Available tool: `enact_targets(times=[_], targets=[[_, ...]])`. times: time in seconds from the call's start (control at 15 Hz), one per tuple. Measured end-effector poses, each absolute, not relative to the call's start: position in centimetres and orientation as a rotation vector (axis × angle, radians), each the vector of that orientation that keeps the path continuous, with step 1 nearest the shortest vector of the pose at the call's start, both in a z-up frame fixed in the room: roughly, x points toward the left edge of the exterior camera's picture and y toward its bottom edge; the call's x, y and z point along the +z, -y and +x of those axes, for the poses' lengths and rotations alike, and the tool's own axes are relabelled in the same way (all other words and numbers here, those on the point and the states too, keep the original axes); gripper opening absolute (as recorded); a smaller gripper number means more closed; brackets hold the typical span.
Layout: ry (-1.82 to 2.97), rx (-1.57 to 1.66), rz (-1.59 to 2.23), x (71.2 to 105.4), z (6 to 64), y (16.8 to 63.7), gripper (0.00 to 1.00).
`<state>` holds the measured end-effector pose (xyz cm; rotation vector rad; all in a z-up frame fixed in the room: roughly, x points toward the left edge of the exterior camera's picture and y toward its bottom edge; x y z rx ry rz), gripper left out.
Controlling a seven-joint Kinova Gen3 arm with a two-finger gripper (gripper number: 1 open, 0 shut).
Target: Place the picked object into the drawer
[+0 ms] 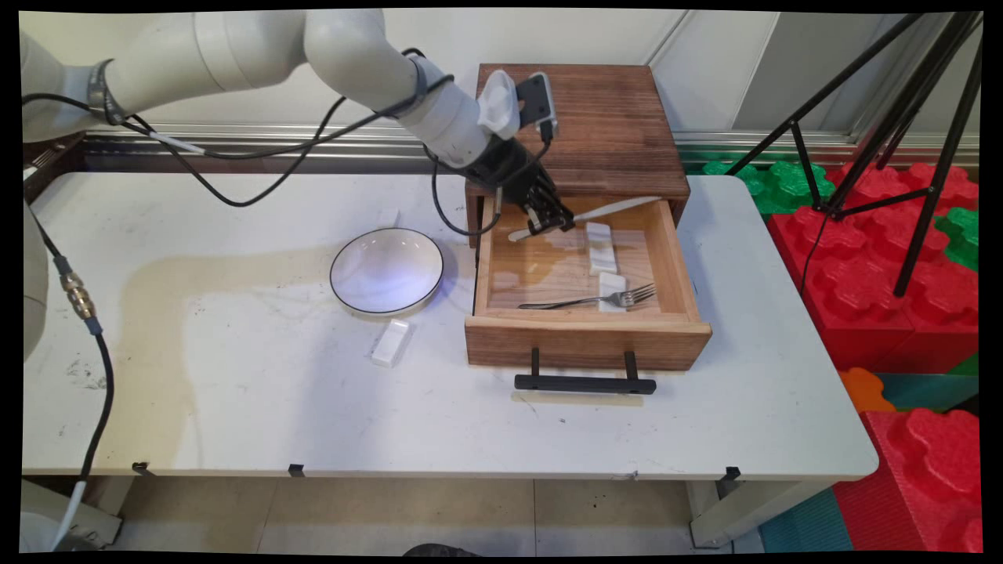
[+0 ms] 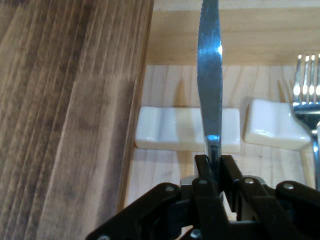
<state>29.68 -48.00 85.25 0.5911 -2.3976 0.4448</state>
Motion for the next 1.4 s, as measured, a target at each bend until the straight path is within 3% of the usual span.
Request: enact_targets(times=[1.2, 1.27, 1.4], targets=[[2.460, 0.447, 0.580, 80.0, 29.6, 49.3, 0.00], [2.460, 0.448, 0.580, 80.0, 29.6, 49.3, 1.00], [2.458, 0.449, 0.580, 79.8, 29.5, 49.4, 1.00]])
